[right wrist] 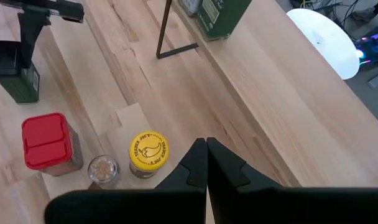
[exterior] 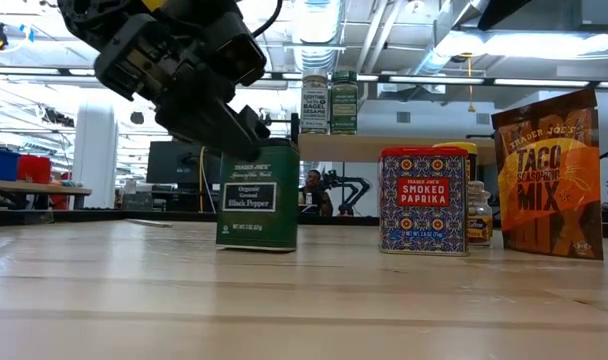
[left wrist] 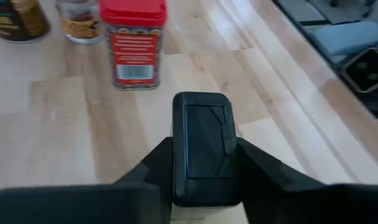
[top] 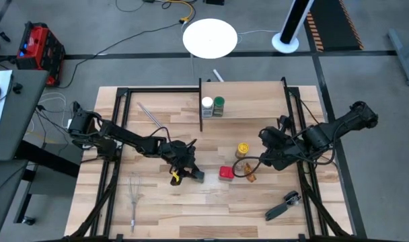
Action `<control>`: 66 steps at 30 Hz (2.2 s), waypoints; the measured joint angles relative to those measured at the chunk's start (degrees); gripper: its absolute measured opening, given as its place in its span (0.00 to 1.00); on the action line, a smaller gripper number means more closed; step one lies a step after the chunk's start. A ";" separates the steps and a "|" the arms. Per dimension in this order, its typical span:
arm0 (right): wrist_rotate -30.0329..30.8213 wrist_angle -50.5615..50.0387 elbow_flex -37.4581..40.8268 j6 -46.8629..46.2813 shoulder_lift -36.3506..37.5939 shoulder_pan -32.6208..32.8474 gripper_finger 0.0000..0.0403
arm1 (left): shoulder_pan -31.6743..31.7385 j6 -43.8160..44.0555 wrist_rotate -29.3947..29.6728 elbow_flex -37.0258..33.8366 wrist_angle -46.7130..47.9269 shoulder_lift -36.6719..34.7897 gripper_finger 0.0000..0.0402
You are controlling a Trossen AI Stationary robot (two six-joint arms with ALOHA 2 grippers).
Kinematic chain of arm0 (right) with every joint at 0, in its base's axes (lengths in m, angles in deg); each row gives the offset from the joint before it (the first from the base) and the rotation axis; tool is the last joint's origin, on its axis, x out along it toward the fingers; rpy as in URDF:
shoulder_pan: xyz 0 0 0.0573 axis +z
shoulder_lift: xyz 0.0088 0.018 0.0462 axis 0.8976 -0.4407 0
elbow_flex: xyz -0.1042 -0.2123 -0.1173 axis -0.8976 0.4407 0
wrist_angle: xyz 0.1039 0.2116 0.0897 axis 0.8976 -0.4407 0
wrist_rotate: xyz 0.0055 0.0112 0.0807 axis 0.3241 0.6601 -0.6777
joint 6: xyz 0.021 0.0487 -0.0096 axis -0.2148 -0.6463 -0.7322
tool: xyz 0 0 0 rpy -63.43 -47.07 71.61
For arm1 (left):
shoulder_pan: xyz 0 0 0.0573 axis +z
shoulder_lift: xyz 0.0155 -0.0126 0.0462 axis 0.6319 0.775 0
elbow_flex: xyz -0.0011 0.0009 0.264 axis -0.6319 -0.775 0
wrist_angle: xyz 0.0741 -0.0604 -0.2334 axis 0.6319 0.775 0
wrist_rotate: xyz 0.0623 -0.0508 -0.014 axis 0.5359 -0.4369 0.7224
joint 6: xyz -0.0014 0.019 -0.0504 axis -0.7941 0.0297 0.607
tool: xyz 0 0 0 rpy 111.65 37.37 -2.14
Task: Shelf spices
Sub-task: Put the green seasoning can on the shelf
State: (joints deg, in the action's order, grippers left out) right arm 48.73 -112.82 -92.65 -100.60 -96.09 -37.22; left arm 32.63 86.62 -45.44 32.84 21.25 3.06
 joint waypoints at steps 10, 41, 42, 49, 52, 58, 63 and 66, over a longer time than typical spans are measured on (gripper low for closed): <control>0.16 7.37 0.00 5.79 -0.02 0.00 0.01 | -0.02 -0.43 -0.87 0.00 0.46 -0.55 0.26; -7.79 60.82 13.70 41.84 -12.58 -4.77 0.41 | -5.02 -20.82 28.49 0.37 -6.78 -16.77 0.26; -7.83 62.38 13.70 43.24 -13.38 -5.04 0.46 | -5.01 -20.96 28.48 0.37 -7.02 -16.74 0.26; -8.44 68.86 13.66 47.56 -15.08 -5.73 0.69 | -5.01 -21.05 29.33 0.37 -7.37 -16.76 0.26; -10.88 69.56 13.64 47.15 -15.08 -6.83 0.71 | -5.01 -21.30 29.39 0.37 -7.72 -16.76 0.26; -15.75 74.29 13.64 47.90 -15.42 -9.29 0.71 | -5.01 -21.91 29.13 0.37 -9.96 -16.76 0.26; -19.43 75.59 13.62 47.99 -16.50 -11.19 0.71 | -5.03 -22.34 28.60 0.37 -10.92 -16.76 0.26; -19.70 75.14 13.64 47.91 -17.00 -11.70 0.71 | -5.03 -22.34 28.58 0.37 -10.92 -16.76 0.26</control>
State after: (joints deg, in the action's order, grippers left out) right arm 29.02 -37.68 -79.02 -52.69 -113.09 -48.92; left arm 27.60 64.28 -16.86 33.21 10.33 -13.71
